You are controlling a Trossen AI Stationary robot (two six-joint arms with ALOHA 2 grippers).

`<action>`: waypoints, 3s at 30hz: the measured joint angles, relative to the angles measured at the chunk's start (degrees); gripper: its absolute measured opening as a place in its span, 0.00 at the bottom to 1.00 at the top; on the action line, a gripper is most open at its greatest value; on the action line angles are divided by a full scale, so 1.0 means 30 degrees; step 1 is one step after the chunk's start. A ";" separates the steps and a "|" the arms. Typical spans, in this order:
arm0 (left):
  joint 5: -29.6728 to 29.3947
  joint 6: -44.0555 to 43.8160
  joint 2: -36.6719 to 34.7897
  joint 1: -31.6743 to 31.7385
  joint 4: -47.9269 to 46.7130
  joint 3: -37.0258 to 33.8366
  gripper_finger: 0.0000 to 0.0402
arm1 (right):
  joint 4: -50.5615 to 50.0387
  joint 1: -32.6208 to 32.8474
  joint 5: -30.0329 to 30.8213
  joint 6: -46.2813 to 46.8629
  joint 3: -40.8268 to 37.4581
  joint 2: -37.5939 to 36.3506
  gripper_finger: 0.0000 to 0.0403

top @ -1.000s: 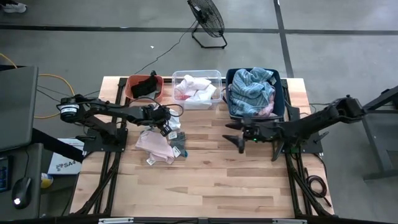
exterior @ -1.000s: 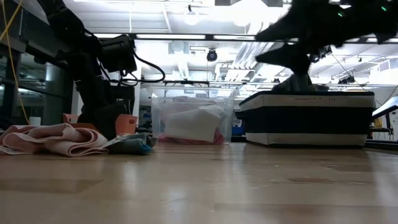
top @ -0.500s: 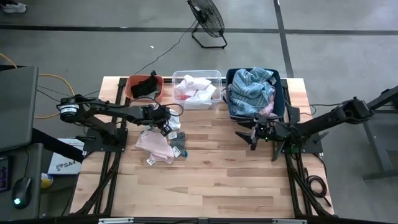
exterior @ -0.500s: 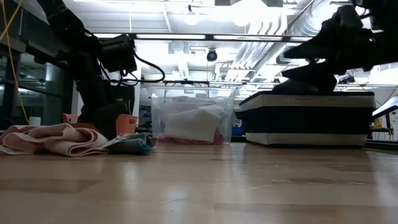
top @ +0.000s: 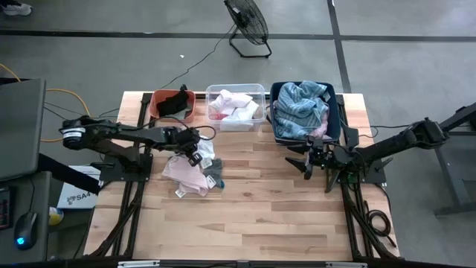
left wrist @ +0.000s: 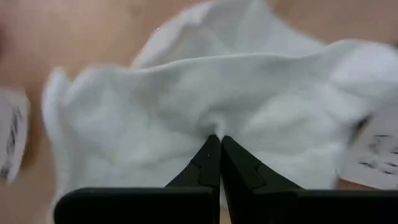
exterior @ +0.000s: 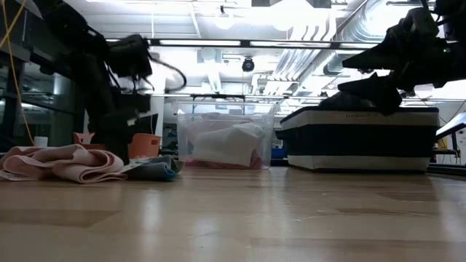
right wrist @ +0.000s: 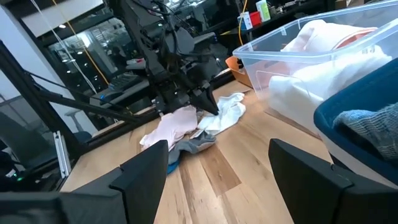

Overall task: Pick & Place Cloths
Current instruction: Put the white sock into the orange bin

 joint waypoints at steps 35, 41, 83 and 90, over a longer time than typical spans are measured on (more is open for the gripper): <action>-1.2060 0.4176 -0.7466 -0.1609 -0.7724 0.6452 0.00 | -0.0204 -0.0007 -0.0003 -0.0038 -0.0051 0.0051 0.67; -1.8946 0.5645 -0.7695 -0.1591 -0.7227 0.7242 0.00 | -0.0204 -0.0007 -0.0003 -0.0029 -0.0051 0.0051 0.67; -0.7403 0.6001 0.1632 1.0955 -0.6232 0.7231 0.00 | -0.0204 -0.0007 -0.0010 -0.0029 -0.0058 0.0051 0.67; -0.7459 0.6190 -0.0487 1.1007 -0.5919 0.7220 0.00 | -0.0204 -0.0007 -0.0010 -0.0029 -0.0058 0.0051 0.67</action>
